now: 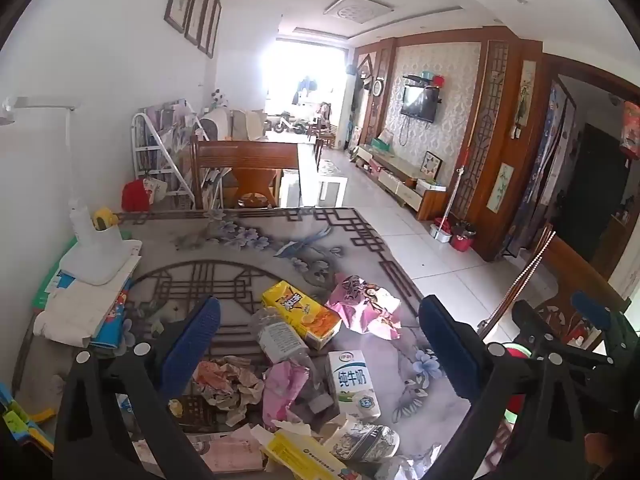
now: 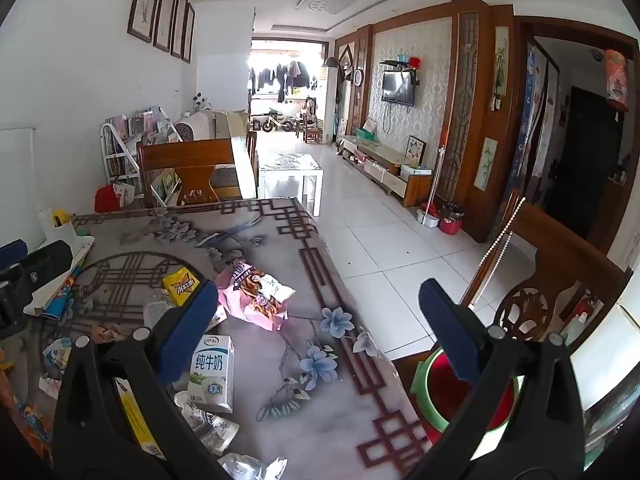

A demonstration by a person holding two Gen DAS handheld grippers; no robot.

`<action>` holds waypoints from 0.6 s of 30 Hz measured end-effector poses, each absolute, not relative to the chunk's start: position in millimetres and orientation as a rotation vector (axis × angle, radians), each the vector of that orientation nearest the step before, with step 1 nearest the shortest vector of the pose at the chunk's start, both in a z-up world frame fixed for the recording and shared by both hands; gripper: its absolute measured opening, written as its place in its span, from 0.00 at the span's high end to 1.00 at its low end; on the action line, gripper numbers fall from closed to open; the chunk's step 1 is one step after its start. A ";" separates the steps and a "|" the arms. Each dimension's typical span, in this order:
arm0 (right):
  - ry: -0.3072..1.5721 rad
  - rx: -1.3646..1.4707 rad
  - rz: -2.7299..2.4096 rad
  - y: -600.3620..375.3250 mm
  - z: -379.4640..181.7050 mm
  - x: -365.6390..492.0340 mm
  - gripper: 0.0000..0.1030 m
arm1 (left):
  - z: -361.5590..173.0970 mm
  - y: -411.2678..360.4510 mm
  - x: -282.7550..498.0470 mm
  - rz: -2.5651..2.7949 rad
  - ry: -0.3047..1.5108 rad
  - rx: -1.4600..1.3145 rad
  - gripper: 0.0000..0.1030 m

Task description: Collect trash

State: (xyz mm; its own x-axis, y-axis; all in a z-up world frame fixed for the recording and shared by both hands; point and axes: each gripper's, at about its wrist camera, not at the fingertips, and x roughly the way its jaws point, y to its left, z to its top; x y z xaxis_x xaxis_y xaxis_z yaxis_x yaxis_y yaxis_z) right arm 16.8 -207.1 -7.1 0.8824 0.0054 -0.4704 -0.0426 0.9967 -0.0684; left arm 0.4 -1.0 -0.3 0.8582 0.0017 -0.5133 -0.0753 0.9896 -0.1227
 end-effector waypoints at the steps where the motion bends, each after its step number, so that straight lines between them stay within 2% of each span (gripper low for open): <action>1: 0.489 -0.078 0.025 -207.0 -7.3 17.3 0.04 | -0.4 -2.2 0.8 0.045 0.539 -0.135 0.08; 8: 0.476 -0.076 0.014 -206.7 -7.7 14.4 0.04 | -1.8 -18.9 -1.6 0.064 0.496 -0.017 0.08; 18: 0.479 -0.055 0.031 -209.9 -8.9 14.7 0.04 | -1.8 -3.8 -9.6 0.046 0.469 -0.109 0.08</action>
